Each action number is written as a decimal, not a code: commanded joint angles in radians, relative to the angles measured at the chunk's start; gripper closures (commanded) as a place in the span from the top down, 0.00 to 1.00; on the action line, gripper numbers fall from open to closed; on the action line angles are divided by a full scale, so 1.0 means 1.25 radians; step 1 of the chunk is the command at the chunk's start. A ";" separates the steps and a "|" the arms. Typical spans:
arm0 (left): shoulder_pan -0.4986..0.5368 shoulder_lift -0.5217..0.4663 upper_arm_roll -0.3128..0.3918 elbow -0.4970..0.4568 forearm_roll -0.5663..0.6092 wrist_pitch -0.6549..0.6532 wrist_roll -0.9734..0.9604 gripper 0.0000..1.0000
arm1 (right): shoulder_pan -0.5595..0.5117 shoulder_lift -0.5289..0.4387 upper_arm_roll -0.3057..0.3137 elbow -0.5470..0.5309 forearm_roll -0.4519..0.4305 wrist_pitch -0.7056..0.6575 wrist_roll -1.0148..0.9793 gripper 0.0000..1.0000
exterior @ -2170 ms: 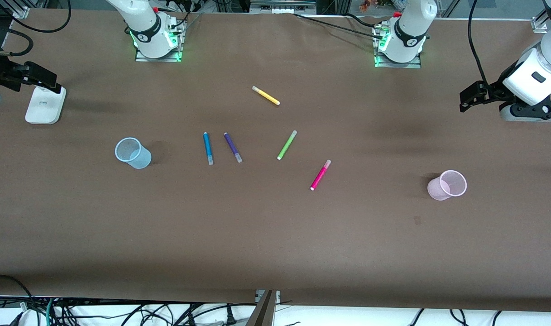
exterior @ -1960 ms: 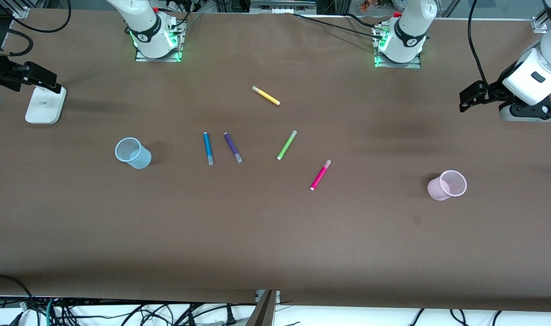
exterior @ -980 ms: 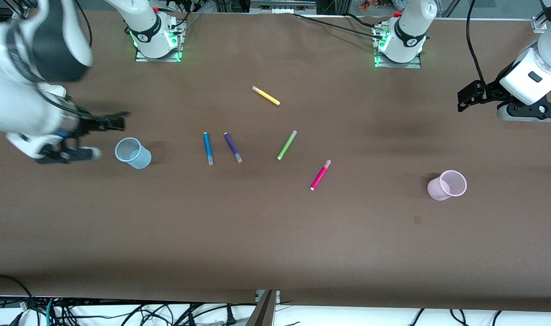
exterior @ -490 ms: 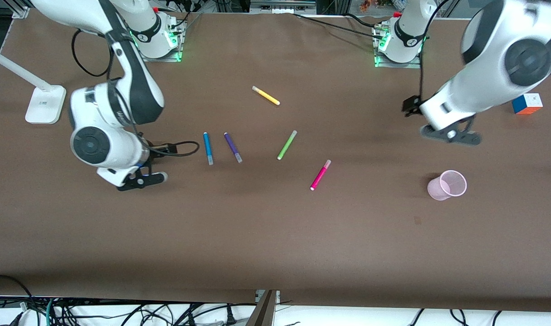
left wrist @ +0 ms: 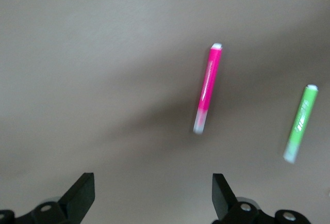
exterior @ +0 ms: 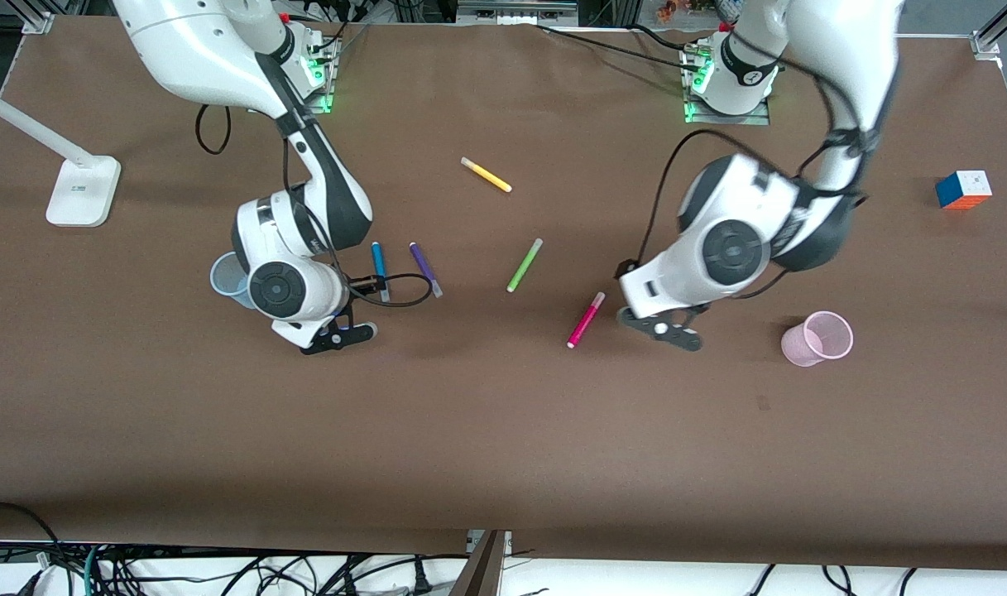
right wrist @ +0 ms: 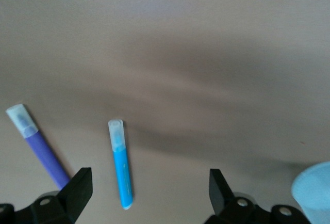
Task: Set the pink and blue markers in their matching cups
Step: 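Lower the right gripper to the blue marker while the left gripper reaches the pink marker, then close the right gripper on the blue marker while the left gripper grasps the pink marker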
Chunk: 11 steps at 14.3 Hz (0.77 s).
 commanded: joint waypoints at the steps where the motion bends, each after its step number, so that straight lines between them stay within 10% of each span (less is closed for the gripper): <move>1: -0.062 0.073 0.006 0.013 0.115 0.072 -0.005 1.00 | 0.026 -0.006 -0.004 -0.039 0.012 0.049 0.034 1.00; 7: -0.065 0.108 0.005 -0.091 0.120 0.238 -0.005 1.00 | 0.058 0.010 -0.004 -0.082 0.012 0.134 0.060 1.00; 11: -0.078 0.113 0.006 -0.099 0.121 0.238 -0.006 0.55 | 0.059 0.023 -0.004 -0.086 0.012 0.159 0.060 0.98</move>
